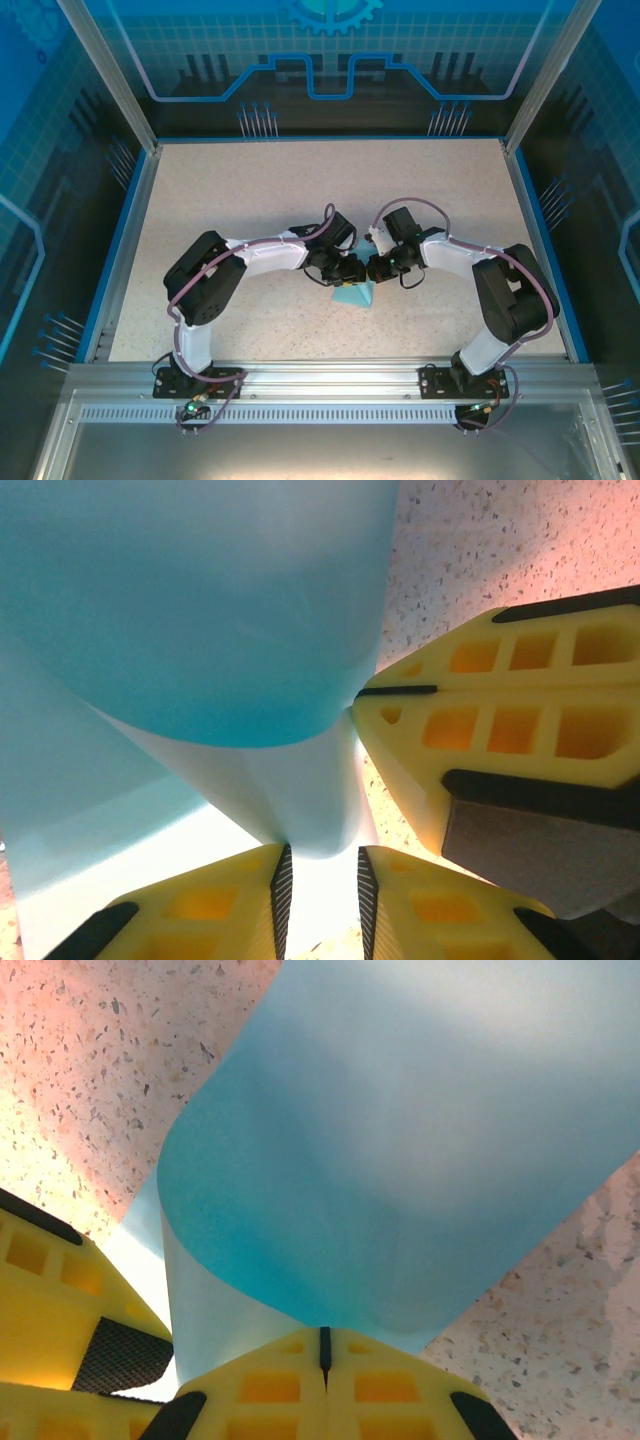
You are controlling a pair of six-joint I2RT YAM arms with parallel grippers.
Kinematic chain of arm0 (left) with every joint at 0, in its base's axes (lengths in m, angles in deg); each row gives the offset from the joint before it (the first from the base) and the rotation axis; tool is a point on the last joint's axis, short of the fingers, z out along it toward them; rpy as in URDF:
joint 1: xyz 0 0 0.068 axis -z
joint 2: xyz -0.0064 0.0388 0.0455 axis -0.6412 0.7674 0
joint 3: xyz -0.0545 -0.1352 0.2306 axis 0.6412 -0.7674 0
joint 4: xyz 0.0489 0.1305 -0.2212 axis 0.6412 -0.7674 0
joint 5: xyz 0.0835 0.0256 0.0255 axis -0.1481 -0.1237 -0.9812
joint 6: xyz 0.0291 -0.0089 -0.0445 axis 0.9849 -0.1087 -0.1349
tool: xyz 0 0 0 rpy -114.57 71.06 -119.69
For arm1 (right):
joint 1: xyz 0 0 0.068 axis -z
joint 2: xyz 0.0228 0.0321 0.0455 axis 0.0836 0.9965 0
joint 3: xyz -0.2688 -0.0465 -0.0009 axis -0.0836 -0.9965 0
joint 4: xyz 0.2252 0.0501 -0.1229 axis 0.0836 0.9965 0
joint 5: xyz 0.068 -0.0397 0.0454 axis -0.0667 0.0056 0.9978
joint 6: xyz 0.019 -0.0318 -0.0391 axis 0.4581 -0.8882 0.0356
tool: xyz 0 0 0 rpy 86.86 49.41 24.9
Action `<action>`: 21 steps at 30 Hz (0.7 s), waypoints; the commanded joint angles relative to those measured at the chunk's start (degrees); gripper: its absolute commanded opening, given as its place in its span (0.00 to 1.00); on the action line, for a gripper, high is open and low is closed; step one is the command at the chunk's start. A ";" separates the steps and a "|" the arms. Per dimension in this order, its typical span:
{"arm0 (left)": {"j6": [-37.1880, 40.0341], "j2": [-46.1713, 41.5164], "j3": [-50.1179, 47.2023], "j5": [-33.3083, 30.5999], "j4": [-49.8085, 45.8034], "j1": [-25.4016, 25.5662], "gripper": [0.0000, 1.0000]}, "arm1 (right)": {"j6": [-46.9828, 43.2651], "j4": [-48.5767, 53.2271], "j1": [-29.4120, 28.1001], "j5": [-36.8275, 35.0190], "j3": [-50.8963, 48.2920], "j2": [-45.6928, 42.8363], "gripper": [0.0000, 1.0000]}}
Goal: Fold a paper plane with a square sheet of paper (pick it up from the middle)
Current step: Fold the triangle a second time at the center of the table.
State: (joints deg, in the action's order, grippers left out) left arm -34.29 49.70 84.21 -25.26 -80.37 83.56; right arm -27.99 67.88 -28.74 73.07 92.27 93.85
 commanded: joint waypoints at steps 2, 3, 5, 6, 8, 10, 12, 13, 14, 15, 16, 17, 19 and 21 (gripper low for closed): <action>0.02 0.01 1.68 0.66 -1.49 0.44 0.28 | 1.66 1.20 1.00 -0.32 0.47 0.88 0.02; 0.02 -0.23 1.50 0.54 -1.47 0.46 0.28 | 1.90 1.33 1.00 -0.36 0.38 1.01 0.02; 0.27 -0.61 1.71 0.28 -1.87 0.52 0.28 | 2.28 1.20 1.00 -0.15 0.19 1.19 0.02; 0.28 -0.72 1.77 0.27 -1.86 0.51 0.28 | 2.46 1.13 0.92 -0.06 0.07 1.31 0.02; 0.29 -1.05 1.80 -0.23 -2.09 0.48 0.28 | 2.63 0.95 0.92 -0.16 -0.07 1.59 0.02; 0.20 -1.62 1.57 -1.03 -2.05 0.44 0.28 | 3.00 1.22 0.92 -0.44 -0.09 1.93 0.02; 0.15 -2.06 1.30 -1.14 -1.53 0.40 0.28 | 3.22 0.85 0.93 -0.87 -0.36 2.04 0.02; 0.03 -2.21 1.18 -1.13 -1.16 0.52 0.28 | 3.35 0.76 0.93 -1.07 -0.37 2.15 0.02; -0.14 -2.22 1.14 -1.18 -0.87 0.44 0.27 | 3.36 0.67 0.92 -1.01 -0.38 2.27 0.02; -0.27 -2.17 1.18 -1.30 -0.87 0.41 0.27 | 3.37 0.79 0.92 -0.95 -0.20 2.33 0.02; -0.24 -2.13 1.27 -1.44 -0.71 0.50 0.27 | 3.36 0.85 0.92 -1.07 -0.24 2.31 0.02; -0.32 -2.13 1.20 -1.41 -0.45 0.35 0.27 | 3.28 0.78 0.92 -1.14 -0.42 2.17 0.02; -0.34 -1.96 1.33 -1.23 -0.03 0.35 0.27 | 3.18 0.89 0.93 -1.23 -0.23 2.04 0.02; -0.42 -1.69 1.62 -1.43 0.12 0.41 0.27 | 3.26 1.18 0.92 -1.44 -0.10 2.14 0.02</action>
State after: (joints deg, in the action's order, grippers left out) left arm -34.29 49.64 84.21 -25.94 -80.48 83.56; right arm -25.28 67.95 -28.74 72.13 92.25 95.38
